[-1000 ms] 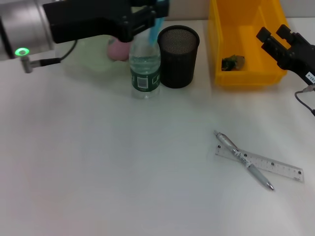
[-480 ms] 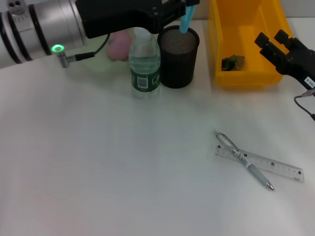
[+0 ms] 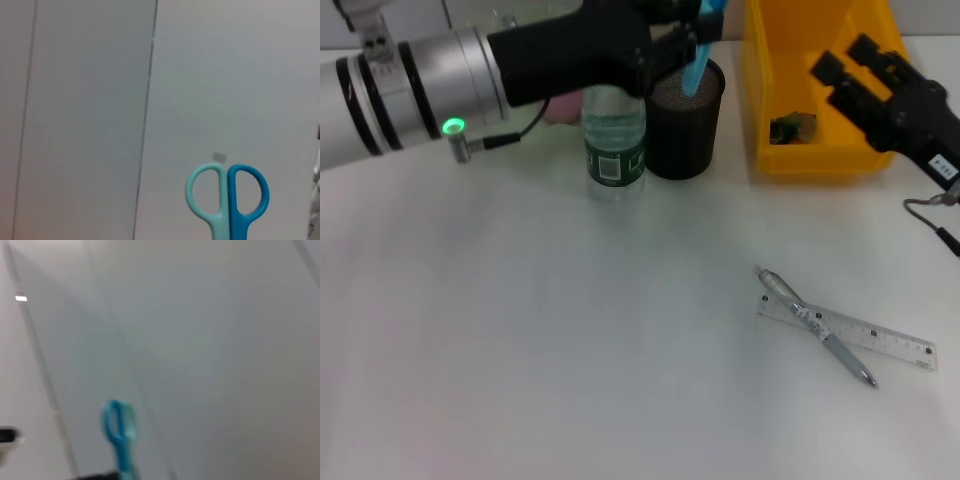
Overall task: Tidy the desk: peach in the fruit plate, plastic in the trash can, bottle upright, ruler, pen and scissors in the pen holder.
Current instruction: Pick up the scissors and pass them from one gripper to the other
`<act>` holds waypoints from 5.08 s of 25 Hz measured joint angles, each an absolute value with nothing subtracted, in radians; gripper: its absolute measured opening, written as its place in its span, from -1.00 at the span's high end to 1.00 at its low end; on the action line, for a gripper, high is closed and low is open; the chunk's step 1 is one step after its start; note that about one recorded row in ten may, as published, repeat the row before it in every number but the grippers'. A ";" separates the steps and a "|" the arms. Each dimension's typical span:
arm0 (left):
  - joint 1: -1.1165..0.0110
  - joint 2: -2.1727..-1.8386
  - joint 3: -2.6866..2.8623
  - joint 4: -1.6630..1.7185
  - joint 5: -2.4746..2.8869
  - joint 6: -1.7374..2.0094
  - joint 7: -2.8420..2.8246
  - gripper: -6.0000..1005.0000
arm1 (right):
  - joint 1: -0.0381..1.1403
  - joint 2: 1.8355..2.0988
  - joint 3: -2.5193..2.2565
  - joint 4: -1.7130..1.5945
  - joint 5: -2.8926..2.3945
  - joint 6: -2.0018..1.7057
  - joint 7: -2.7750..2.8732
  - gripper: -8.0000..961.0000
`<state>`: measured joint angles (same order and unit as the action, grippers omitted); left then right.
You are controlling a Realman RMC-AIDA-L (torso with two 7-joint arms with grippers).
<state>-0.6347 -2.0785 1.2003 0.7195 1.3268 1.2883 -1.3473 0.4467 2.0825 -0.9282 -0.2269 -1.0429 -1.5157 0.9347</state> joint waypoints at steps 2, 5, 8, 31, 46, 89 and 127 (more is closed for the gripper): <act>-0.615 -2.076 1.225 0.719 1.327 1.313 -1.323 0.52 | 0.458 2.082 -0.957 -0.238 -1.049 -1.554 0.935 -0.49; -0.603 -2.075 1.233 0.722 1.324 1.340 -1.313 0.52 | 0.473 2.082 -0.988 -0.262 -1.050 -1.576 0.945 -0.49; -0.588 -2.075 1.234 0.723 1.312 1.379 -1.317 0.52 | 0.485 2.081 -1.002 -0.279 -1.050 -1.580 0.966 -0.49; -0.497 -2.063 1.232 0.736 1.259 1.572 -1.310 0.52 | 0.478 2.025 -1.060 -0.404 -1.280 -1.711 1.129 -0.49; -0.495 -2.066 1.244 0.730 1.270 1.616 -1.310 0.52 | 0.542 2.053 -1.090 -0.431 -1.353 -1.660 1.172 -0.49; -0.494 -2.069 1.244 0.730 1.264 1.617 -1.311 0.52 | 0.538 2.080 -1.094 -0.451 -1.351 -1.689 1.201 -0.49; -0.494 -2.070 1.244 0.729 1.269 1.614 -1.310 0.52 | 0.539 2.085 -1.087 -0.451 -1.345 -1.695 1.195 -0.12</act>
<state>-0.4939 -2.0698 1.2440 0.7286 1.2687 1.6137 -1.3101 0.5392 2.0847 -1.0866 -0.4510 -1.3452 -1.6951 1.1949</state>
